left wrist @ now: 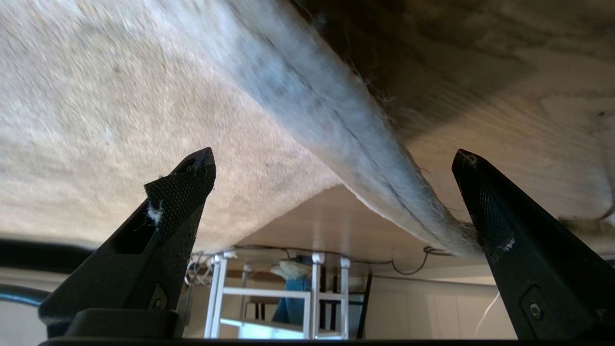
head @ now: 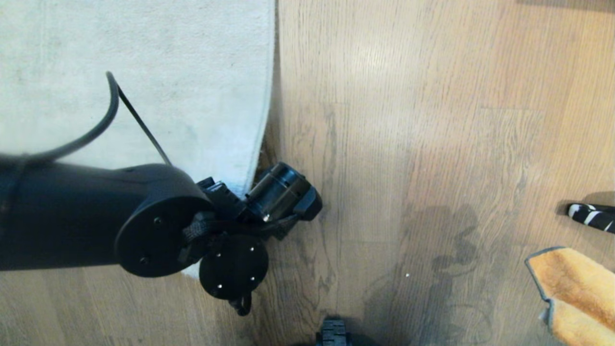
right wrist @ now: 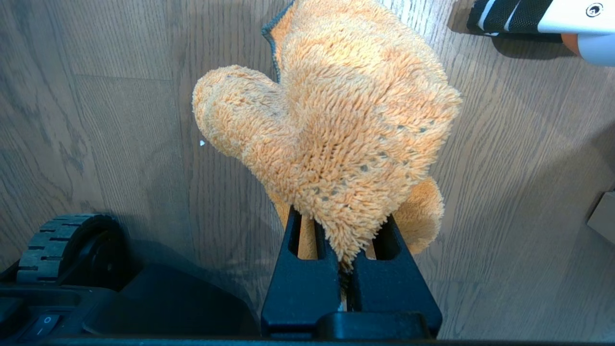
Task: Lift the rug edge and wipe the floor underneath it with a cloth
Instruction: Lift up the carpet
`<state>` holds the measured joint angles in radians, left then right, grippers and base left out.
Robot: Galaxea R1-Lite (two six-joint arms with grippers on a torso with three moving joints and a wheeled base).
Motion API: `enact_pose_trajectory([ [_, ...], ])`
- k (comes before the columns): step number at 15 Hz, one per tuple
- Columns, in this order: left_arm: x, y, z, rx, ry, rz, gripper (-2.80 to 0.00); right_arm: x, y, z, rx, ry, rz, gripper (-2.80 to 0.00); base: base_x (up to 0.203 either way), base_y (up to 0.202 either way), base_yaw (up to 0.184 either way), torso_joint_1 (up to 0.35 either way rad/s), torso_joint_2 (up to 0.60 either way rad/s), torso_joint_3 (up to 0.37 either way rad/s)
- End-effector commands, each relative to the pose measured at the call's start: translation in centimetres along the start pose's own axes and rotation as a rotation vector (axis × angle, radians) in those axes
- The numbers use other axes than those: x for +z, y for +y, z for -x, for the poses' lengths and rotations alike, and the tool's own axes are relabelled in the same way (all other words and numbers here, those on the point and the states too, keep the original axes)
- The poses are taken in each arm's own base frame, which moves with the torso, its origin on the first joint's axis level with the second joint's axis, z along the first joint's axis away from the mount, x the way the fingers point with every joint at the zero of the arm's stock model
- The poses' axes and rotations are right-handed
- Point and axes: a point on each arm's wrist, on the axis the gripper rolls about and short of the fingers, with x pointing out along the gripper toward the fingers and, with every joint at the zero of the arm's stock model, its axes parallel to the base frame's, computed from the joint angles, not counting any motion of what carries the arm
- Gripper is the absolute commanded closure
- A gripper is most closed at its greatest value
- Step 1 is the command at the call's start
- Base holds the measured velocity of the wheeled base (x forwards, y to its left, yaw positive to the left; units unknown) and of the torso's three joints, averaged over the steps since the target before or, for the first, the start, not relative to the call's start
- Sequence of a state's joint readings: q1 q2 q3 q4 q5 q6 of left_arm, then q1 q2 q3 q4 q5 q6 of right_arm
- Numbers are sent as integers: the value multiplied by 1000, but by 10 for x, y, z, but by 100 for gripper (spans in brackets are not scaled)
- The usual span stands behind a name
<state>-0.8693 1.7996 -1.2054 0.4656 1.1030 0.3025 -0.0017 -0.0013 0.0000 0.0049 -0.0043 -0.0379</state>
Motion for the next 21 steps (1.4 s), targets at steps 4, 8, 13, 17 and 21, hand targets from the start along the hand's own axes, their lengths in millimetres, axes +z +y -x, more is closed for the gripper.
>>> enact_pose_trajectory([
  [4,-11,-6,-12,29,63,-38,-280,0,0,0,0,1,0,0,0,0,0,0,0,0],
  [8,-20,-11,-13,75,90,-39,-280,0,0,0,0,1,0,0,0,0,0,0,0,0],
  [13,-27,-17,-13,119,103,1,-280,0,0,0,0,1,0,0,0,0,0,0,0,0],
  [17,-31,-21,-12,163,113,-14,-280,0,0,0,0,1,0,0,0,0,0,0,0,0],
  [21,-37,-22,-10,165,114,-28,-280,0,0,0,0,1,0,0,0,0,0,0,0,0],
])
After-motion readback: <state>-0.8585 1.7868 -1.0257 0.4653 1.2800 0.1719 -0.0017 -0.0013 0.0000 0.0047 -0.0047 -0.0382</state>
